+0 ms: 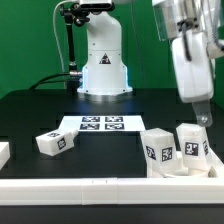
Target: Assemble stool
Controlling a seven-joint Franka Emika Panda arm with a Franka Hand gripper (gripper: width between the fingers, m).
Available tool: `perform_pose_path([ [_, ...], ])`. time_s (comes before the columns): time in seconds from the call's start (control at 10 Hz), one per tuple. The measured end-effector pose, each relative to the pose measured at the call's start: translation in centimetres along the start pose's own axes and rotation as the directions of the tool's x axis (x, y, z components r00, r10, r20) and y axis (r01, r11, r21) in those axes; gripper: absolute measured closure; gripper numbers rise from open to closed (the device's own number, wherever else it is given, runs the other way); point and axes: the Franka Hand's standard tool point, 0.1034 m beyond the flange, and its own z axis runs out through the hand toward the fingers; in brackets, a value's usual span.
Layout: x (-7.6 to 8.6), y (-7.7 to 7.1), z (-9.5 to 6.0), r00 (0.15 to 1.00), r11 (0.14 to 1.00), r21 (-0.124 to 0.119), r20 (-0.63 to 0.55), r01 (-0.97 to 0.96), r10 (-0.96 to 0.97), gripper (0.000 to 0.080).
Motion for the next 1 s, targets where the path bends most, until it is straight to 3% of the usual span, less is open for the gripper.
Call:
perform_pose_path([
  [0.4, 0.2, 0.1, 0.2, 0.956, 0.956, -0.004, -0.005, 0.293, -0.293, 0.0151],
  [0.5, 0.3, 0.2, 0.4, 0.915, 0.915, -0.019, -0.012, 0.403, -0.404, 0.0151],
  [0.6, 0.2, 0.1, 0.2, 0.842, 0.842, -0.053, -0.022, 0.537, -0.538, 0.0151],
  [0.7, -0.1, -0.2, 0.1, 0.769, 0.770, -0.073, -0.040, 0.634, -0.637, 0.0151],
  [1.0, 0.7, -0.9, 0.1, 0.524, 0.524, -0.099, -0.031, 0.846, -0.851, 0.0151],
])
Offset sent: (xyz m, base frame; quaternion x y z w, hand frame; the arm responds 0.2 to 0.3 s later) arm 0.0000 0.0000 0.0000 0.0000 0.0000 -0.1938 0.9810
